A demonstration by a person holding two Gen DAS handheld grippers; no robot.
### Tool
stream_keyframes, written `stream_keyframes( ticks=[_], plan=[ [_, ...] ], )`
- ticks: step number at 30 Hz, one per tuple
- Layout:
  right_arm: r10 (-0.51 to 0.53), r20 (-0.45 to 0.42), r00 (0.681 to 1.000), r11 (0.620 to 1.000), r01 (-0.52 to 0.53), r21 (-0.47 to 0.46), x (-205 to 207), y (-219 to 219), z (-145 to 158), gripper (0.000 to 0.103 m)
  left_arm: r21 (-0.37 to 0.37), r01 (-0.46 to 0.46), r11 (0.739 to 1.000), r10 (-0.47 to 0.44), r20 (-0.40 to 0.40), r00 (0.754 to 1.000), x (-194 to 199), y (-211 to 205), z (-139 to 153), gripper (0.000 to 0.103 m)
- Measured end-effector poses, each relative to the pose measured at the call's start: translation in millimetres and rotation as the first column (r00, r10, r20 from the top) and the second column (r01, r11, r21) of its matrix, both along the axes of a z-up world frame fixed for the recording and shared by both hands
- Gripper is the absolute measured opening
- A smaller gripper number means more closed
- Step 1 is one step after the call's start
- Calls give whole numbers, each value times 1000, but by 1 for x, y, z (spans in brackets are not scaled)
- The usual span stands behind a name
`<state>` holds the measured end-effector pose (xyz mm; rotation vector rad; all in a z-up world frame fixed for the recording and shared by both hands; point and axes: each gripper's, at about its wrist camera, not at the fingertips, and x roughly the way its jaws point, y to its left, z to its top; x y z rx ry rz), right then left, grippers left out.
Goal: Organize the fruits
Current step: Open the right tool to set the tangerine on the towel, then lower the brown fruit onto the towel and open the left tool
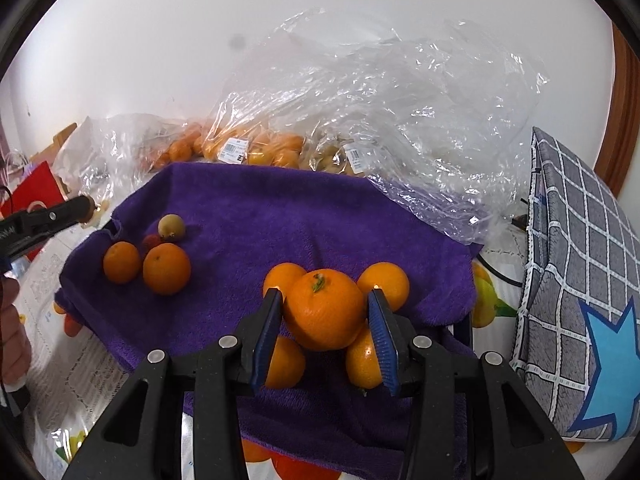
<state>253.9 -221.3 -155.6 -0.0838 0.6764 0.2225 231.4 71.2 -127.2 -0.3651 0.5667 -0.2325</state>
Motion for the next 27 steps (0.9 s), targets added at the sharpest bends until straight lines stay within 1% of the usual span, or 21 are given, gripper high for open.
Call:
stream_keyframes(
  ticks=[5, 7, 10, 12, 13, 16, 19, 23, 27],
  plan=[
    [7, 12, 1000, 999, -8, 32, -7, -7, 6, 46, 6, 52, 999, -52, 7, 999, -3, -6, 1, 23],
    [3, 26, 1000, 999, -4, 43, -11, -11, 10, 47, 12, 100, 995, -100, -5, 995, -2, -13, 0, 23],
    [-18, 40, 999, 998, 15, 67, -14, -20, 15, 47, 17, 185, 983, -185, -24, 982, -4, -27, -1, 23],
    [-37, 43, 998, 996, 33, 85, -16, -27, 16, 48, 43, 218, 975, -217, -30, 976, -6, -36, -2, 23],
    [-44, 42, 998, 995, 40, 93, -17, -31, 17, 48, 70, 231, 970, -229, -42, 973, -6, -43, -4, 23],
    [-63, 46, 997, 992, 58, 112, -17, -38, 19, 48, 108, 257, 960, -248, -87, 965, -3, -54, -12, 23],
    [-78, 45, 996, 990, 72, 122, -16, -42, 19, 48, 147, 257, 955, -238, -139, 961, 0, -62, -20, 23],
    [-86, 50, 995, 990, 79, 121, -17, -43, 19, 48, 167, 252, 953, -224, -172, 959, 2, -64, -26, 23],
    [-90, 49, 995, 993, 85, 86, -17, -40, 16, 48, 190, 245, 951, -210, -183, 960, 2, -67, -28, 23]
  ],
)
